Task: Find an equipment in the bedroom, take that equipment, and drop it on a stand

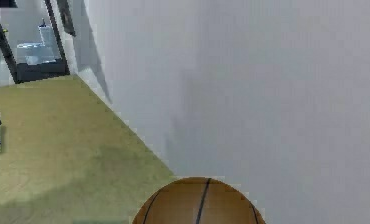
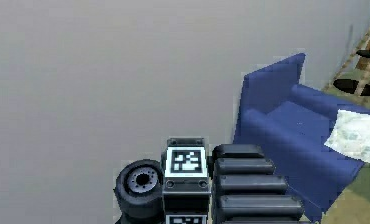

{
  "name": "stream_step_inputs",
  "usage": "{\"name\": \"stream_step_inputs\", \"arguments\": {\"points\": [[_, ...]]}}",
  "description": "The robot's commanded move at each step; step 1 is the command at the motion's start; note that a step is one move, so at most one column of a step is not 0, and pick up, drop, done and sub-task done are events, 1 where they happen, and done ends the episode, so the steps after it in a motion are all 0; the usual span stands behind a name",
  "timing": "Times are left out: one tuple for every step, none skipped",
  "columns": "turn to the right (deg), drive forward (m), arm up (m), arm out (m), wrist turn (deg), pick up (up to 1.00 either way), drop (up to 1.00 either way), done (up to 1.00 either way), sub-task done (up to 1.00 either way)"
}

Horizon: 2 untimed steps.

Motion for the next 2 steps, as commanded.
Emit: {"name": "stream_step_inputs", "arguments": {"points": [[-45.0, 0.0, 0.0, 0.0, 0.0, 0.0, 0.0, 0.0, 0.0], [45.0, 0.0, 0.0, 0.0, 0.0, 0.0, 0.0, 0.0, 0.0]]}}
